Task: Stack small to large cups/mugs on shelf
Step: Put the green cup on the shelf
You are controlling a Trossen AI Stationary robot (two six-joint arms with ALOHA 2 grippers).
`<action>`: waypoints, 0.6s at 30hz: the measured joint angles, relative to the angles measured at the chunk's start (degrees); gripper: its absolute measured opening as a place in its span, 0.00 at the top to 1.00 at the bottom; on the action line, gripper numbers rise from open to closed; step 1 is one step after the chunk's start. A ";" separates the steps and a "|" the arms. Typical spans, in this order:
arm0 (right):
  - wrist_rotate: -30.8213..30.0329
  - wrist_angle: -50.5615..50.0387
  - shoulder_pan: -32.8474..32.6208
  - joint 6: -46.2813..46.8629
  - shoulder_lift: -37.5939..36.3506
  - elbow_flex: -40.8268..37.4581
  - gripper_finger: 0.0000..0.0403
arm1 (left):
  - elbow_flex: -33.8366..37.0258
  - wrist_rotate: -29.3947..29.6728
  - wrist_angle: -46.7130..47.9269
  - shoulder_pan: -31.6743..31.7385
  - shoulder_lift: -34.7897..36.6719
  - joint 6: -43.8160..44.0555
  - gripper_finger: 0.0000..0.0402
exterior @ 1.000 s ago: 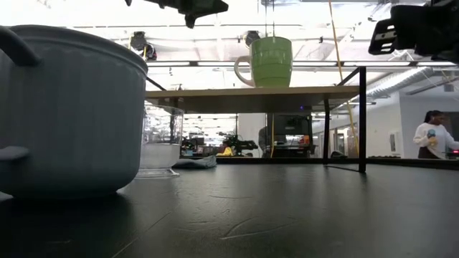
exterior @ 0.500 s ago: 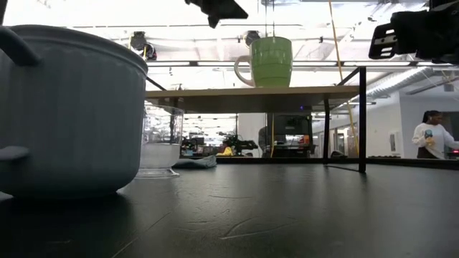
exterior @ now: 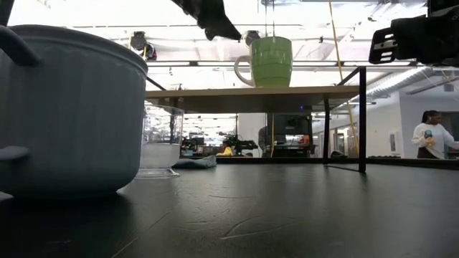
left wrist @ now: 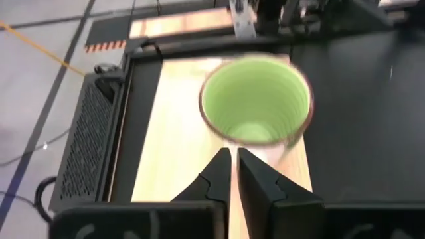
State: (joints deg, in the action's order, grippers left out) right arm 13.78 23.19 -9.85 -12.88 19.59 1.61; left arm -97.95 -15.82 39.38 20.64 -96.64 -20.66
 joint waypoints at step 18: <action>0.02 -0.01 0.00 0.20 0.00 0.00 1.00 | 7.43 -1.52 -1.66 -0.04 -0.04 -1.56 0.58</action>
State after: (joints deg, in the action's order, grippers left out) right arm 13.80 23.18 -9.85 -12.69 19.59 1.61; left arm -90.52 -17.33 37.72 20.60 -96.68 -22.22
